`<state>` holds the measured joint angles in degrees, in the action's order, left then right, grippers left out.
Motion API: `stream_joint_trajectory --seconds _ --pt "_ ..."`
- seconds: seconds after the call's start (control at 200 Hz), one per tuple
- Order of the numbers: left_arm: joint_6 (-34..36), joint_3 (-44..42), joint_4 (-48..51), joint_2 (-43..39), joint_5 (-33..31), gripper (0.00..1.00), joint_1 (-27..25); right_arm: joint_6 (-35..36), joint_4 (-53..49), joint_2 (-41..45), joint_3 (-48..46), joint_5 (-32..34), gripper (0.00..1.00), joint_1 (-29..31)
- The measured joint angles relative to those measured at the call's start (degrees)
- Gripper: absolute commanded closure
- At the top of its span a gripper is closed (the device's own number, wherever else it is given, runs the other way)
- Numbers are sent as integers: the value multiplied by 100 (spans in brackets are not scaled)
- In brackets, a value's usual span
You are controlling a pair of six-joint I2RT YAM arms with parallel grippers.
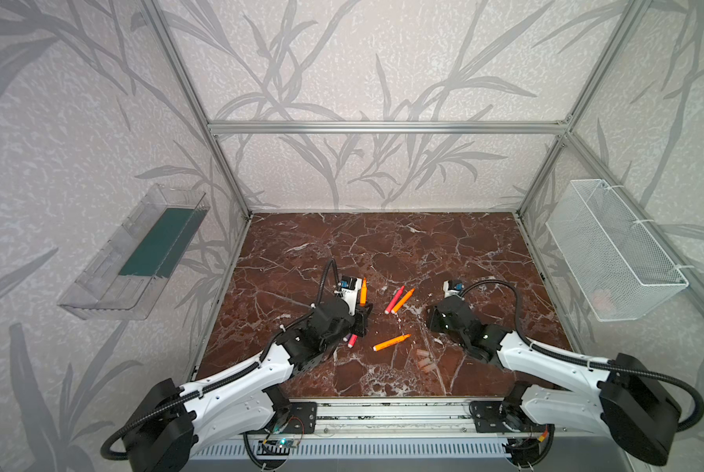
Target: Insert the pens into the pen caps
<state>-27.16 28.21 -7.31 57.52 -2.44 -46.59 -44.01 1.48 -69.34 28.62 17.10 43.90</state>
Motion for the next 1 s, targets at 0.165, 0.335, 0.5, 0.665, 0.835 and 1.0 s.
stream_joint_trajectory --seconds 0.165,0.335,0.5,0.665,0.835,1.0 --pt "0 0 0 0 0 100 0 116 2 -796 496 -332 56 -4" --pt "2 0 0 0 0 100 0 166 -2 -1484 935 -455 57 -4" --pt "2 0 2 -2 2 100 0 164 0 -1967 1130 -474 57 -66" --pt "2 0 7 -31 15 100 0 162 0 -2315 1185 -468 57 -192" --pt "2 0 15 -109 15 100 0 144 107 -2398 1224 -446 57 -302" --pt "2 0 26 -129 13 100 0 116 149 -2428 1235 -404 57 -415"
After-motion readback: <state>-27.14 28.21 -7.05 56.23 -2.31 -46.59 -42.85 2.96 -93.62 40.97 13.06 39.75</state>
